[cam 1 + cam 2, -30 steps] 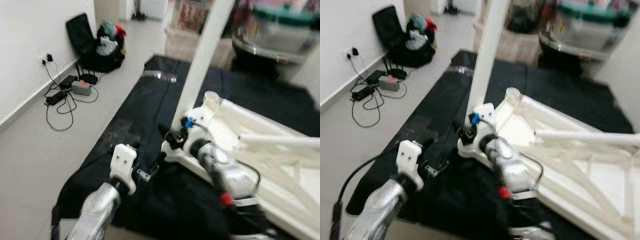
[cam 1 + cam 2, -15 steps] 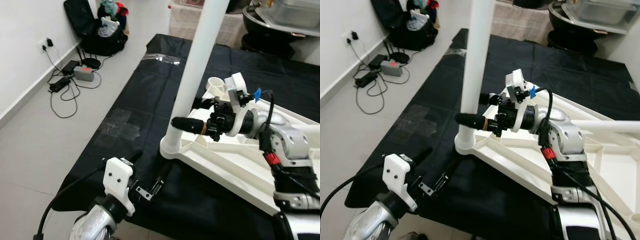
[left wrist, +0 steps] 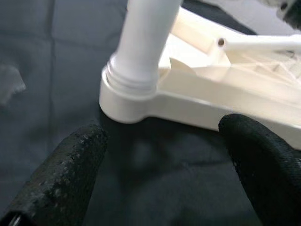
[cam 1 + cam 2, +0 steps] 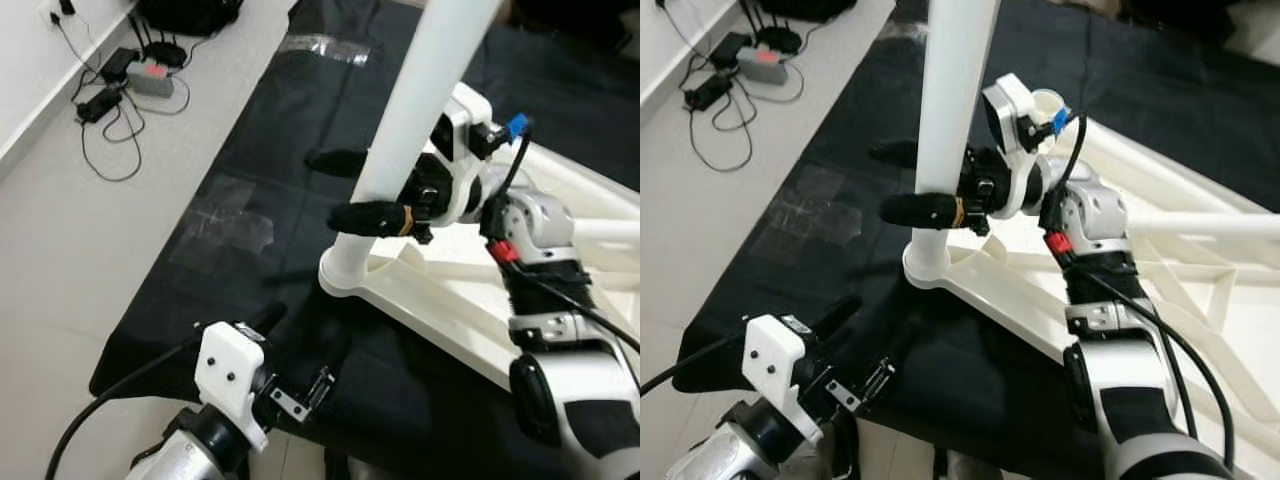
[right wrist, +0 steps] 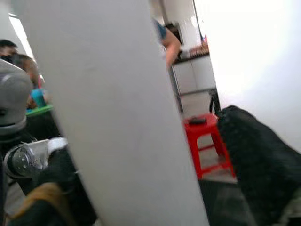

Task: Building children table

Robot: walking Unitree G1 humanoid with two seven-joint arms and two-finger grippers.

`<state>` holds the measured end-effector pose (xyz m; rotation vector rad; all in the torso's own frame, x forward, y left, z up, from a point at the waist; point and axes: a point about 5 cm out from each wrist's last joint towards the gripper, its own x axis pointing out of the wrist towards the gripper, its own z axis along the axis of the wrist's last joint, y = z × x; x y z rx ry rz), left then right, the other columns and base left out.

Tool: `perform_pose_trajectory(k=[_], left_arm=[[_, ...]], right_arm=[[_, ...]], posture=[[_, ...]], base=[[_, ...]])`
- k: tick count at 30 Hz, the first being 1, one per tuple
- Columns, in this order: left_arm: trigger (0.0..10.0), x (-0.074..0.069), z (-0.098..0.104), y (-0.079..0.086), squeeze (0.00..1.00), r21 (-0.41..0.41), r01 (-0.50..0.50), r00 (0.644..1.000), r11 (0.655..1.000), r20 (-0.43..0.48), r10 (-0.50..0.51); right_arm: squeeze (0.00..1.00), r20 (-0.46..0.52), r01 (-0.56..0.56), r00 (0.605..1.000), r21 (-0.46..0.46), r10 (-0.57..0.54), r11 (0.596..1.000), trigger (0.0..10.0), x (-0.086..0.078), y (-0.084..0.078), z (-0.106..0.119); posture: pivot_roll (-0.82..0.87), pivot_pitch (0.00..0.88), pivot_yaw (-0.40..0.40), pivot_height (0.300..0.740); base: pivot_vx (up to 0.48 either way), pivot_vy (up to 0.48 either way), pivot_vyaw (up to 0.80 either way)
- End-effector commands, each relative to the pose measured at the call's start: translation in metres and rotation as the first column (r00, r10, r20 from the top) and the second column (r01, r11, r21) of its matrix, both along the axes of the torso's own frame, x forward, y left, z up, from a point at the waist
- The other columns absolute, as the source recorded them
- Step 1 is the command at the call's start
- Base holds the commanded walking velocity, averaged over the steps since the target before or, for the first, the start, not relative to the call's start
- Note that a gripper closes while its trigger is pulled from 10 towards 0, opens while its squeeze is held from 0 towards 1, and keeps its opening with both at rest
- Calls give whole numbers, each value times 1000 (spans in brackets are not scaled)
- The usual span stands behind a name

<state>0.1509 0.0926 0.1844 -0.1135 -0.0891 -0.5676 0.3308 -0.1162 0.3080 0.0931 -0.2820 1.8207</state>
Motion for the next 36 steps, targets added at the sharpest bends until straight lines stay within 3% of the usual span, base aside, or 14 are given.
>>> perform_pose_trajectory(k=[1,14,23,24,25,26,27,28,29,30,31,32,35,36], left_arm=[[10000,-4,-3,0,0,4,10,999,1000,-36,-10],[10000,7,-5,0,0,15,12,999,1000,-46,-12],[10000,32,-16,-1,0,11,11,999,1000,-30,-11],[10000,48,-24,-2,0,17,9,1000,1000,-21,-9],[10000,53,-26,-3,0,19,9,1000,1000,-18,-8],[10000,53,-26,-3,0,19,9,1000,1000,-18,-8],[10000,62,-31,-4,0,23,7,1000,1000,-19,-6],[10000,68,-34,-4,0,25,5,1000,1000,-21,-5],[10000,77,-38,-5,0,30,-2,1000,1000,-17,2],[10000,77,-38,-5,0,30,-2,1000,1000,-17,2],[10000,92,-45,-5,0,37,-22,1000,999,-11,22],[10000,92,-45,-5,0,37,-22,1000,999,-11,22],[10000,111,-52,-3,0,48,-50,999,998,-6,51],[10000,116,-55,-3,0,51,-56,998,997,-6,57]], right_arm=[[0,9,-35,999,11,35,999,0,-2,3,2],[0,81,117,991,-68,-111,991,0,-8,-36,5],[0,-5,569,821,-81,-571,818,0,-18,-38,-18],[0,-94,816,553,-140,-828,561,0,-10,-43,-45],[0,-108,872,449,-161,-887,462,0,-8,-46,-54],[0,-108,872,449,-161,-887,462,0,-8,-46,-54],[0,-90,925,318,-190,-944,329,0,-3,-50,-66],[0,-67,945,247,-204,-967,256,0,-1,-52,-73],[0,-80,954,51,-289,-995,73,0,-4,-56,-97],[0,-80,954,51,-289,-995,73,0,-4,-56,-97],[0,-82,921,-156,-372,-984,-115,0,-8,-44,-126],[0,-82,921,-156,-372,-984,-115,0,-8,-44,-126],[0,-107,925,-213,-342,-971,-165,0,7,0,-132],[0,-86,918,-253,-336,-964,-211,0,14,10,-132]], posture=[[148,394,-82,740],[73,332,-84,740],[-13,207,-124,740],[-36,149,-137,740],[-36,149,-137,740],[-36,149,-137,740],[-48,87,-146,740],[-48,87,-146,740],[-44,25,-150,740],[-44,25,-150,740],[-36,0,-153,740],[-36,0,-153,740],[-12,0,-167,740],[-2,0,-173,740]], base=[[0,0,0],[0,0,0],[0,0,0],[0,0,0],[0,0,0],[0,0,0],[0,0,0],[0,0,0],[0,0,0],[0,0,0],[0,0,0],[0,0,0],[0,0,0],[0,0,0]])
